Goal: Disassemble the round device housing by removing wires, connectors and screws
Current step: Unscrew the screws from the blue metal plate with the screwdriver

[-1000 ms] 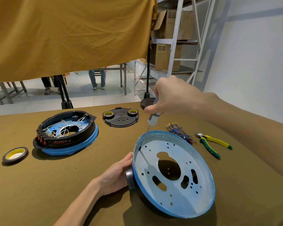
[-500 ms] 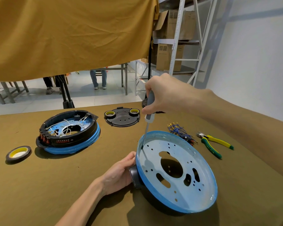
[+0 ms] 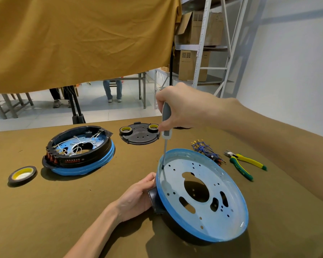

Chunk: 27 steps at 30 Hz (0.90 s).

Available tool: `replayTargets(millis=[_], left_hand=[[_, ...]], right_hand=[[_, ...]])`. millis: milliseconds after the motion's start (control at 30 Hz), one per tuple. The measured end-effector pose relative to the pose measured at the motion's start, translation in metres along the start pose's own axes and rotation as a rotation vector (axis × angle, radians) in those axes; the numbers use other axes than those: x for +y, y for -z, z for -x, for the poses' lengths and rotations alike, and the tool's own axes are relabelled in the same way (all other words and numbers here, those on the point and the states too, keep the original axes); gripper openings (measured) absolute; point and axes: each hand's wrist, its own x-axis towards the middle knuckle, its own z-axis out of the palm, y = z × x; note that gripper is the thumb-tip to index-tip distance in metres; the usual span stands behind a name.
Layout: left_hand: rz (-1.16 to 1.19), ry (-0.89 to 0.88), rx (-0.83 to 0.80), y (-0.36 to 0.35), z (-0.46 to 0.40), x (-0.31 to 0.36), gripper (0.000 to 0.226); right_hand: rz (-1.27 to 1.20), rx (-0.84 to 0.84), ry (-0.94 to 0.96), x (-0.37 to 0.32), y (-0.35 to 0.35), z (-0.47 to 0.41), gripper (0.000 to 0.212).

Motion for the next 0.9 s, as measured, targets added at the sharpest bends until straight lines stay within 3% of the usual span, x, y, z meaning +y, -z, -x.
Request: replayTargets(millis=[100, 267, 400, 500, 633, 800, 900], left_hand=[[-0.084, -0.023, 0.066, 0.000, -0.002, 0.002, 0.028], [-0.171, -0.026, 0.259, 0.005, -0.010, 0.003, 0.044], [-0.207, 0.058, 0.264, 0.011, -0.012, 0.007, 0.074], [-0.215, 0.066, 0.268, 0.013, -0.011, 0.009, 0.078], [-0.223, 0.091, 0.247, 0.015, -0.009, 0.012, 0.055], [-0.227, 0.107, 0.326, 0.027, -0.010, 0.016, 0.056], [-0.253, 0.059, 0.404, 0.040, -0.007, 0.019, 0.063]], right_hand=[[0.033, 0.012, -0.087, 0.010, -0.002, -0.001, 0.041], [0.037, 0.040, -0.135, 0.019, -0.019, 0.007, 0.051], [-0.052, 0.059, -0.115, 0.019, -0.030, 0.014, 0.045], [-0.139, 0.152, -0.153, 0.025, -0.029, 0.019, 0.043], [-0.383, 0.291, -0.348, 0.055, -0.031, 0.028, 0.043], [-0.724, 0.286, -0.628, 0.100, -0.081, 0.046, 0.028], [-0.785, 0.285, -0.793, 0.110, -0.128, 0.055, 0.042]])
